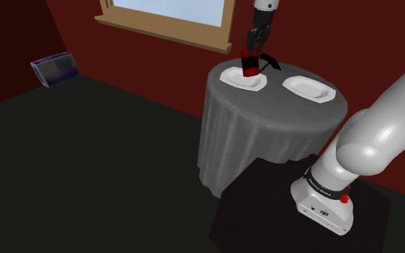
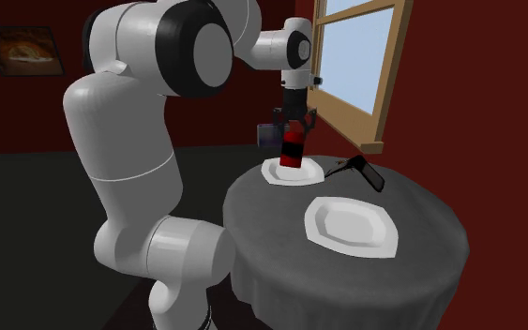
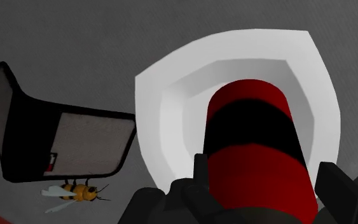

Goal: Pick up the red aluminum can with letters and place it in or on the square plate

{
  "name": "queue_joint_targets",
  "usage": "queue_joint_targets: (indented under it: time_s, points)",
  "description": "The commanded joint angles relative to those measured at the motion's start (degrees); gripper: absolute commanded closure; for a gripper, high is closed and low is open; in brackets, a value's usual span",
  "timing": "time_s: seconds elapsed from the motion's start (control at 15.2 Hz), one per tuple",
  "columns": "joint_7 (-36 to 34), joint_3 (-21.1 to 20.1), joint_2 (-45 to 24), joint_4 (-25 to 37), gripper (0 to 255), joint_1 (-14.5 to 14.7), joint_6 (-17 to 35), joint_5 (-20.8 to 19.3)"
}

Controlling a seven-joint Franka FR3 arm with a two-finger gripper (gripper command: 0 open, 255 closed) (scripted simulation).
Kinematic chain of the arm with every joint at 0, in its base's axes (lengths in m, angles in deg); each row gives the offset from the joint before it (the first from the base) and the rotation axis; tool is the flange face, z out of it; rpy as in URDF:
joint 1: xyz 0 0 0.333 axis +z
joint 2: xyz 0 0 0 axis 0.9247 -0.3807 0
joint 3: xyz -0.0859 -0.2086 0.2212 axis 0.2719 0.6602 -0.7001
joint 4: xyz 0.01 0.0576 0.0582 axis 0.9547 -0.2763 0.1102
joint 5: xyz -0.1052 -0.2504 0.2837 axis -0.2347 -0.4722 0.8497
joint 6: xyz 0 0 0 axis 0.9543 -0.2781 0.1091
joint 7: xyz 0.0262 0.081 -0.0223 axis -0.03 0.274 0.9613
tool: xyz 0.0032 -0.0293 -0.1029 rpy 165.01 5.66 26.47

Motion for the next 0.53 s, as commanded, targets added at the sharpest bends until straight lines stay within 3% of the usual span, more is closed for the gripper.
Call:
queue_joint_targets:
  time_s: [0.0, 0.46]
  points:
    - [0.0, 0.1, -0.2, -1.3, 255, 0.0, 1.5, 0.0]
    - [0.0, 0.2, -0.6, -5.6, 255, -0.1, 6.2, 0.1]
